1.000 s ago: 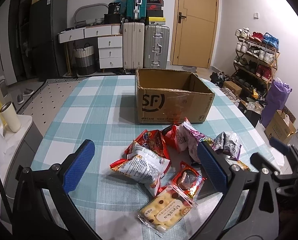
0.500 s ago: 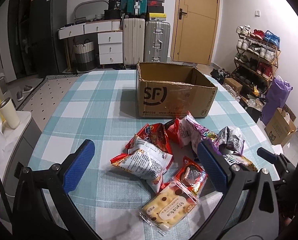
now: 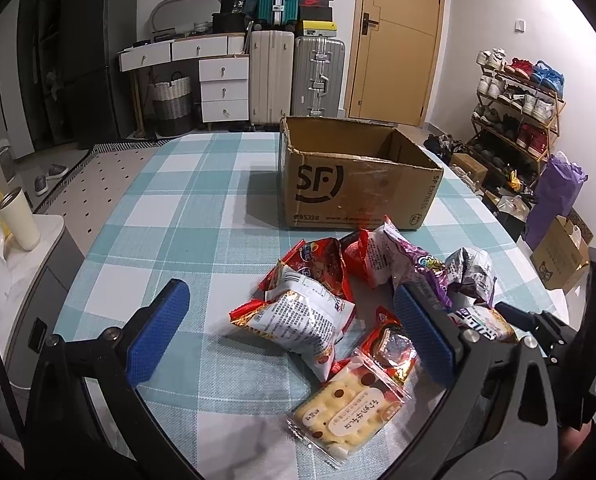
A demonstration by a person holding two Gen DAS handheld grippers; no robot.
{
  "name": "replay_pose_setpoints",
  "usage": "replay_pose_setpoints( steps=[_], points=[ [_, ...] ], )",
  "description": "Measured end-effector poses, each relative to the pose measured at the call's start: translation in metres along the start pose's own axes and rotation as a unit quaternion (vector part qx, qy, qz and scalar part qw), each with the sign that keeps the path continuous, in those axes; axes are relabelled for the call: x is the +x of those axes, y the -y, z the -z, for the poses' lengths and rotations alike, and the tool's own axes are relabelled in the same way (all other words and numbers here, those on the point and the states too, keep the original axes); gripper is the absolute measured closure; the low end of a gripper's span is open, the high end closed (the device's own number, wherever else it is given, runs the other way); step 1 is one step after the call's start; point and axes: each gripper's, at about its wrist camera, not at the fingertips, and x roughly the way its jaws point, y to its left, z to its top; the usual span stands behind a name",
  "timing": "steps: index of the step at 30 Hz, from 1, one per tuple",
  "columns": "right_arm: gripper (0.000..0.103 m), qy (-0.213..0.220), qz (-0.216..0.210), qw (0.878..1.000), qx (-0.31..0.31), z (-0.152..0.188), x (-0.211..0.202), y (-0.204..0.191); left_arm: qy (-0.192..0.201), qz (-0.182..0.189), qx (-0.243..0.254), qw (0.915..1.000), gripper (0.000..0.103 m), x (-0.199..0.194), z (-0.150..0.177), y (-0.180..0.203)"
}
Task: Organize snacks
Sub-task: 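Grasp the noodle snack bag with right tool while left tool grasps the cream cake pack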
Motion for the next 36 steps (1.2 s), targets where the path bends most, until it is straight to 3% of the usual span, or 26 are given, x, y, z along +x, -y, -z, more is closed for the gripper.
replay_pose_setpoints(
  steps=[3,7,11,25,36],
  points=[
    [0.023,-0.007,-0.014,1.0,0.007,0.001,0.003,0.002,-0.001,-0.002,-0.002,1.0,0.001,0.0,0.0,-0.003],
    [0.042,-0.012,-0.018,1.0,-0.009,0.003,0.003,0.0,-0.001,-0.006,-0.004,1.0,0.001,-0.001,0.001,-0.008],
    [0.047,-0.016,-0.027,0.999,-0.007,0.003,0.002,0.004,-0.001,-0.01,-0.009,0.9999,0.001,-0.001,0.001,-0.013],
    [0.05,0.0,-0.048,0.999,0.01,0.003,-0.011,0.008,-0.009,-0.027,-0.021,0.9994,0.001,-0.005,0.006,-0.034],
    [0.05,0.016,-0.063,0.998,0.014,0.007,-0.028,0.007,-0.05,-0.011,-0.013,0.9986,0.001,0.004,0.031,-0.038]
  ],
)
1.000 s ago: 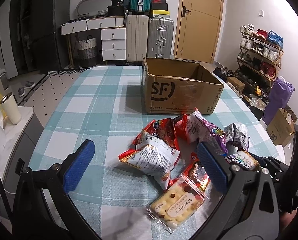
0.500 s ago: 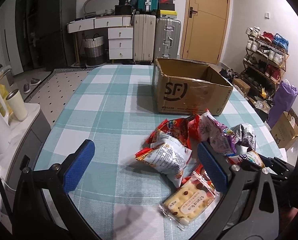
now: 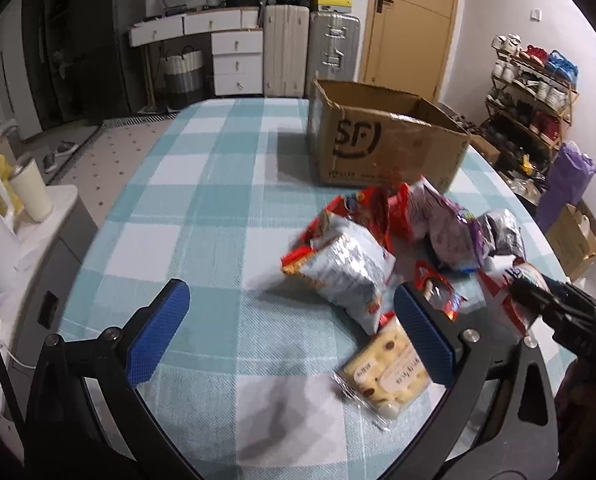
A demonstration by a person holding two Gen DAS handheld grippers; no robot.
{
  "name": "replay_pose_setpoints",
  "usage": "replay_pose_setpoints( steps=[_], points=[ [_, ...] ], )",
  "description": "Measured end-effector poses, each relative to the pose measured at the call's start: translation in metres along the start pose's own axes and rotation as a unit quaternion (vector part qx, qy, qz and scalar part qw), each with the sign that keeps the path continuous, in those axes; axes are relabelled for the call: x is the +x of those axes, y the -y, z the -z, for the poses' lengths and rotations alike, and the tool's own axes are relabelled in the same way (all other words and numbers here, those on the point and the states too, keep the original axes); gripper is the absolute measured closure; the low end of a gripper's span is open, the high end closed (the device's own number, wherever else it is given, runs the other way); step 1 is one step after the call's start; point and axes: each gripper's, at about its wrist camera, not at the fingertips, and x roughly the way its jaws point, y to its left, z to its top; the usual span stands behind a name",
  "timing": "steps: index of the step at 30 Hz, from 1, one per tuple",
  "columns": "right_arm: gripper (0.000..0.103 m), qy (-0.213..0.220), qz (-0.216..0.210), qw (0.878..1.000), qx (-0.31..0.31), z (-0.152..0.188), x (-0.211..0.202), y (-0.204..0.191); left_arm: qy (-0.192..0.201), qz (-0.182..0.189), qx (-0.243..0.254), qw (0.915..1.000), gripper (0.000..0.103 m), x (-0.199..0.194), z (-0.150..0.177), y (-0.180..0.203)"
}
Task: Organize snacks
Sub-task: 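Grasp the noodle snack bag with right tool while left tool grasps the cream cake pack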
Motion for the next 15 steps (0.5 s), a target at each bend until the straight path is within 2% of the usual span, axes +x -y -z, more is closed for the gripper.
replay_pose_setpoints(
  steps=[8,15],
  points=[
    [0.05,0.009,-0.005,1.0,-0.002,0.002,-0.008,-0.003,-0.029,0.064,0.023,0.9973,0.001,0.007,0.016,0.01],
    [0.05,0.013,-0.008,1.0,-0.003,0.004,-0.012,-0.003,-0.063,0.08,0.044,0.9938,0.002,0.023,0.027,0.028]
  ],
)
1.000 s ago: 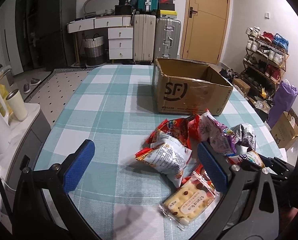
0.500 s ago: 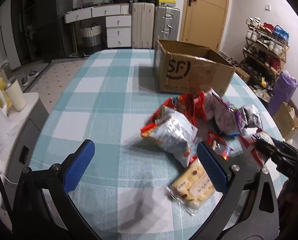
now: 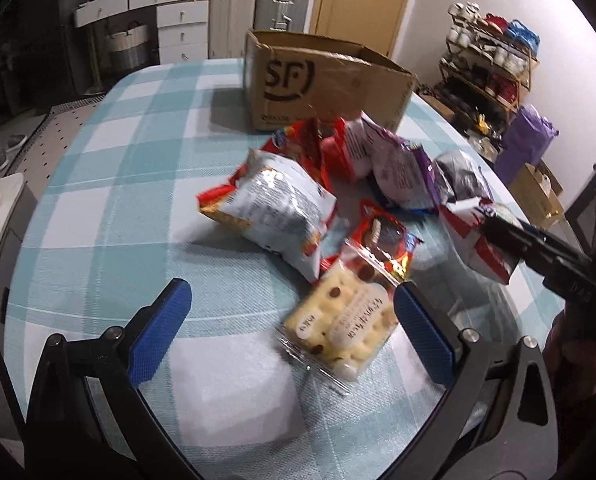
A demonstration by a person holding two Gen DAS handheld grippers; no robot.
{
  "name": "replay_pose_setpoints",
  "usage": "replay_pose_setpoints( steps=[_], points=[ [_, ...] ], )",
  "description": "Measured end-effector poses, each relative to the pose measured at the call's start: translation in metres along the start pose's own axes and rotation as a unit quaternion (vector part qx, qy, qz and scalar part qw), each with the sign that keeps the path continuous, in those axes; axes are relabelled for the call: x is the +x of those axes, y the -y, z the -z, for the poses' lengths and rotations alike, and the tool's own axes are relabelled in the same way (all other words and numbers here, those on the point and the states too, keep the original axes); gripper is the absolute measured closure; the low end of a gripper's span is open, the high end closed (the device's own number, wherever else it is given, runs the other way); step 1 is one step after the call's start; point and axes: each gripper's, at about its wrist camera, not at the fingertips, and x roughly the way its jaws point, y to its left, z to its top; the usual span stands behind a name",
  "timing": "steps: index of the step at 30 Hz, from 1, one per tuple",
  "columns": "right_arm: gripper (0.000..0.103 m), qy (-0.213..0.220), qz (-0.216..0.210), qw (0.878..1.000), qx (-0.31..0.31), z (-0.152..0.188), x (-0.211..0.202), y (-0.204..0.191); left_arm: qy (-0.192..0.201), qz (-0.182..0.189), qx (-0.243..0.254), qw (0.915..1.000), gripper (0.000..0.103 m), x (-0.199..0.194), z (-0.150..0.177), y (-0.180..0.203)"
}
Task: Organize snacks
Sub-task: 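Grasp the noodle snack bag with right tool while left tool grasps the cream cake pack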
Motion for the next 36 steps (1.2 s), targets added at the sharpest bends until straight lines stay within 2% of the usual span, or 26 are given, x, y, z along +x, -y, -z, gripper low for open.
replay_pose_setpoints(
  steps=[12,19,23,27,31,36],
  points=[
    [0.05,0.004,0.001,1.0,0.008,0.003,-0.004,0.006,-0.031,0.032,0.035,0.9984,0.002,0.017,0.009,0.024],
    [0.05,0.004,0.002,1.0,0.005,0.004,-0.005,0.007,-0.047,0.033,0.064,0.9963,0.003,0.029,0.009,0.035],
    [0.05,0.005,0.002,1.0,0.006,0.005,-0.006,0.007,-0.059,0.038,0.087,0.9938,0.014,0.035,0.01,0.04],
    [0.05,0.006,0.002,1.0,0.008,0.005,-0.006,0.007,-0.068,0.05,0.112,0.9902,0.036,0.038,0.011,0.044],
    [0.05,0.007,0.001,1.0,0.01,0.005,-0.007,0.009,-0.068,0.061,0.131,0.9872,0.042,0.036,0.014,0.046],
    [0.05,0.008,0.001,1.0,0.009,0.005,-0.007,0.009,-0.065,0.066,0.142,0.9855,0.042,0.032,0.02,0.047]
  ],
)
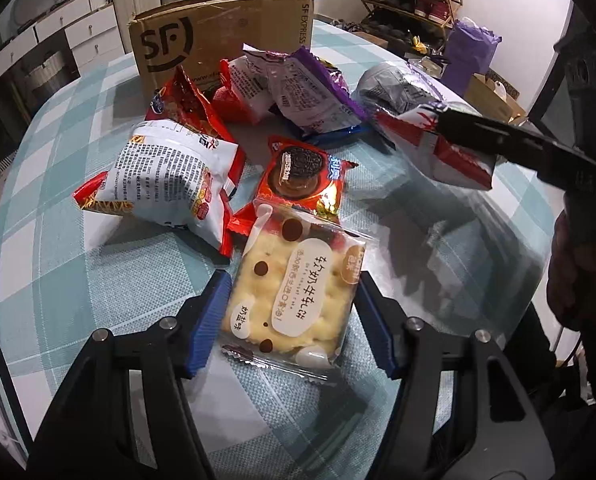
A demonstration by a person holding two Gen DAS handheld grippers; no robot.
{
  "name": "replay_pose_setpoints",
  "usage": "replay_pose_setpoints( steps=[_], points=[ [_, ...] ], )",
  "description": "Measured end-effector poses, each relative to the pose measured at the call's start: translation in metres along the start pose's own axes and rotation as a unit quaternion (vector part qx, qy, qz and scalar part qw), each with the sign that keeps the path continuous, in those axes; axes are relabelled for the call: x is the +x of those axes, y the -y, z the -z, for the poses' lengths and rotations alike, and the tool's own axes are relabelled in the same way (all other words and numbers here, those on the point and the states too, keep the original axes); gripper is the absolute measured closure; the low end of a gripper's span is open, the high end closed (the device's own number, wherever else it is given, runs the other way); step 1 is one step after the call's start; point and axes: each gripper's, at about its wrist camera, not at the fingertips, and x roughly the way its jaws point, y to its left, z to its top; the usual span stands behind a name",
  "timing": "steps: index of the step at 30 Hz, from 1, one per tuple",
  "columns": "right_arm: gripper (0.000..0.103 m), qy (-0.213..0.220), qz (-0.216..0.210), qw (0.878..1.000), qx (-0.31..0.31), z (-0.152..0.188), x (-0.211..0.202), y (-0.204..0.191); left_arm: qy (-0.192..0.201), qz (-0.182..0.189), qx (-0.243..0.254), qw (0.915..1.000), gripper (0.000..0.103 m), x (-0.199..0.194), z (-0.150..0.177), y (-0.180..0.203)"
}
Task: Organize snacks
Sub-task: 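Grasp the noodle snack bag with right tool while left tool grasps the cream cake pack, then carry the noodle bag and cream cake pack over the SF box with both tools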
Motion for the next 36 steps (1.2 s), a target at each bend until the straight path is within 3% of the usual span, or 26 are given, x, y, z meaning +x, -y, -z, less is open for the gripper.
replay_pose_setpoints(
  steps=[18,27,36],
  points=[
    [0.05,0.023,-0.007,1.0,-0.017,-0.008,-0.016,-0.011,0.042,0.01,-0.017,0.9989,0.042,-0.047,-0.004,0.002],
    [0.05,0.03,-0.013,0.999,-0.031,-0.02,-0.022,-0.021,0.071,0.023,-0.034,0.9966,0.042,-0.077,-0.022,-0.004],
    [0.05,0.038,-0.033,0.998,-0.041,-0.044,-0.02,-0.029,0.099,0.013,-0.054,0.9935,0.042,-0.094,-0.063,-0.018]
  ],
)
